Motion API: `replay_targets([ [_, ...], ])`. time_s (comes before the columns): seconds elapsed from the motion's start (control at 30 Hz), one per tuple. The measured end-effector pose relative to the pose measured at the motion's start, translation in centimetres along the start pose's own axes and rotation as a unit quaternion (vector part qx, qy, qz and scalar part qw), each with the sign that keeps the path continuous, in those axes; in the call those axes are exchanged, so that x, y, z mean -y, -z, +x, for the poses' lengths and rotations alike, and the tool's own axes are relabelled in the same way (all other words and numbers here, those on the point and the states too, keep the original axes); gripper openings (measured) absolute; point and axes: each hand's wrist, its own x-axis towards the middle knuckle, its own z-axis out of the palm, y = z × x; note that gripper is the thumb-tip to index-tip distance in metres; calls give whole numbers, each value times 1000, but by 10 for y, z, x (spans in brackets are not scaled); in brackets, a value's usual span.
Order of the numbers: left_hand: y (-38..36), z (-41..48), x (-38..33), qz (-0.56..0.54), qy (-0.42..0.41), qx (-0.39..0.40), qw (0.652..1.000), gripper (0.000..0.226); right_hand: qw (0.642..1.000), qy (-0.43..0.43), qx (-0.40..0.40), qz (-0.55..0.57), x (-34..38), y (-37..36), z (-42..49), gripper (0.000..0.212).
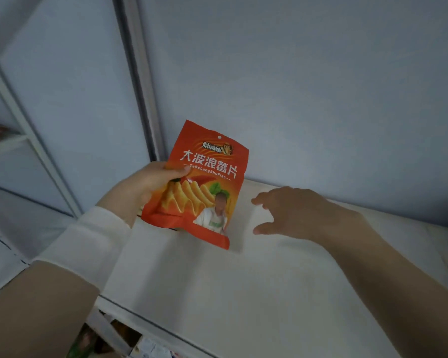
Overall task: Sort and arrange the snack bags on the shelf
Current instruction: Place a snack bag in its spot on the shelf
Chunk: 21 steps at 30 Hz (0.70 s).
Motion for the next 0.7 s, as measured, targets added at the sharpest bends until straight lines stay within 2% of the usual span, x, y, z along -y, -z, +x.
replay_targets([
  [0.17, 49, 42, -2, 56, 24, 9, 998, 19, 998, -43, -12, 33, 22, 10, 33, 64],
  [0.3, 63, 74, 18, 107, 19, 31, 994, 25, 990, -74, 17, 115, 44, 12, 56, 61],
  [0.37, 66, 89, 29, 155, 3, 16, 988, 37, 986, -84, 20, 140, 56, 12, 64, 60],
  [0.43, 68, 101, 33, 248, -22, -22, 968, 50, 986, -95, 21, 137, 66, 11, 69, 60],
  [0.5, 70, 108, 36, 295, -41, -58, 953, 57, 985, -108, 29, 134, 72, 11, 71, 60],
  [0.7, 72, 120, 46, 285, -39, -116, 951, 40, 979, -139, 27, 149, 77, 19, 67, 59],
])
